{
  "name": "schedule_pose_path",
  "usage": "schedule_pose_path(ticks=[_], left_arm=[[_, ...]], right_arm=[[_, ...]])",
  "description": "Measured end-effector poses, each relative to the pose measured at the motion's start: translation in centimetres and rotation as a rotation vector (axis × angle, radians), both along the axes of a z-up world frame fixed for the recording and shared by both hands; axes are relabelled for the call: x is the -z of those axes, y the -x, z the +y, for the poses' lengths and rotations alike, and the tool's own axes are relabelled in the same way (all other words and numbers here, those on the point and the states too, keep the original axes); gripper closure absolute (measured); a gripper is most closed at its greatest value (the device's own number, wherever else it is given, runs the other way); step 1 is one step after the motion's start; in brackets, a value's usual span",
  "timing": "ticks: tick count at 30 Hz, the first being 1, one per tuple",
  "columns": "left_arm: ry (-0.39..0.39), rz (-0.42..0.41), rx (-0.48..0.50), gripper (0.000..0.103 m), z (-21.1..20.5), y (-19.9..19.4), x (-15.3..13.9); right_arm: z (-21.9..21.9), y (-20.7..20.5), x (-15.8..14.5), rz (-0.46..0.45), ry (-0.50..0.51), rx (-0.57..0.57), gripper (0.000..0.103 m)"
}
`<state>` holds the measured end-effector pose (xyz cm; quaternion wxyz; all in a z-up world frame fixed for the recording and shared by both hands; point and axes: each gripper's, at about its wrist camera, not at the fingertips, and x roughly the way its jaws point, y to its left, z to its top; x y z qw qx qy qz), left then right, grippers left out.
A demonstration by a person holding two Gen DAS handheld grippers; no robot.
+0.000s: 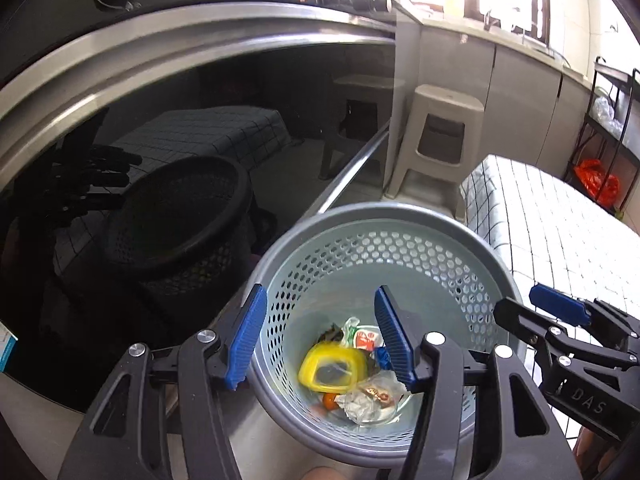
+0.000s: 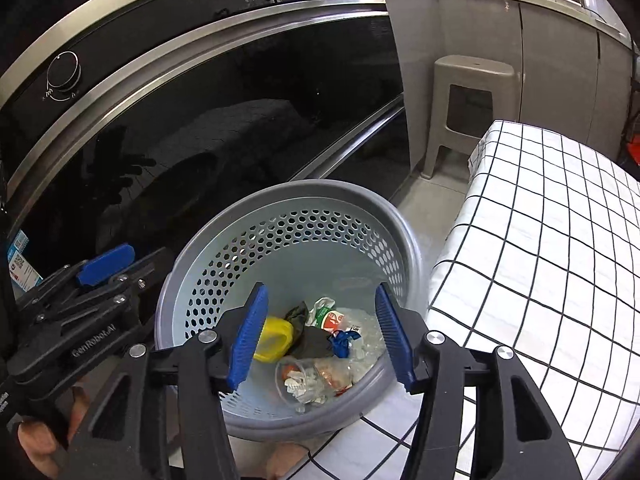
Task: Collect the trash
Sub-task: 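Lift both open tools back from the basket rim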
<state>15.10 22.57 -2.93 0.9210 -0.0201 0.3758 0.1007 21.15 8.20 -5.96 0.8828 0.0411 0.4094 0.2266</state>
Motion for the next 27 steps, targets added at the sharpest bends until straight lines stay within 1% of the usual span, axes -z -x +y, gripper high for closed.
schedule_pose_path(ticks=[5,9,13,19,21,22,24,27], left_arm=[[0.012,-0.002,-0.004,0.048,0.1,0.1,-0.3],[0.022,-0.020,-0.010,0.039,0.0,0.5,-0.8],[0.034,-0.038,-0.006,0.035,-0.1,1.0,-1.1],[0.048,-0.050,-0.007,0.027,-0.2,1.5,-1.4],[0.046,-0.061,-0.009,0.023,-0.3,1.8,-1.6],[0.044,-0.065,-0.009,0.022,-0.4,2.0,-1.6],[0.038,-0.073,-0.012,0.017,-0.5,2.3,-1.8],[0.033,-0.090,-0.011,0.014,-0.8,3.0,-2.2]], right_arm=[[-0.5,0.4,0.0,-0.005,0.000,0.019,0.045],[-0.7,1.3,0.0,-0.008,0.014,0.031,0.044],[-1.3,2.0,0.1,0.002,0.008,0.051,0.044],[-1.9,2.7,0.2,0.008,0.008,0.071,0.040],[-2.2,3.1,0.1,0.004,0.006,0.079,0.034],[-2.3,3.3,0.0,0.001,0.004,0.083,0.034],[-2.4,3.6,0.0,-0.001,0.004,0.089,0.033],[-2.4,4.1,0.0,-0.013,0.012,0.099,0.033]])
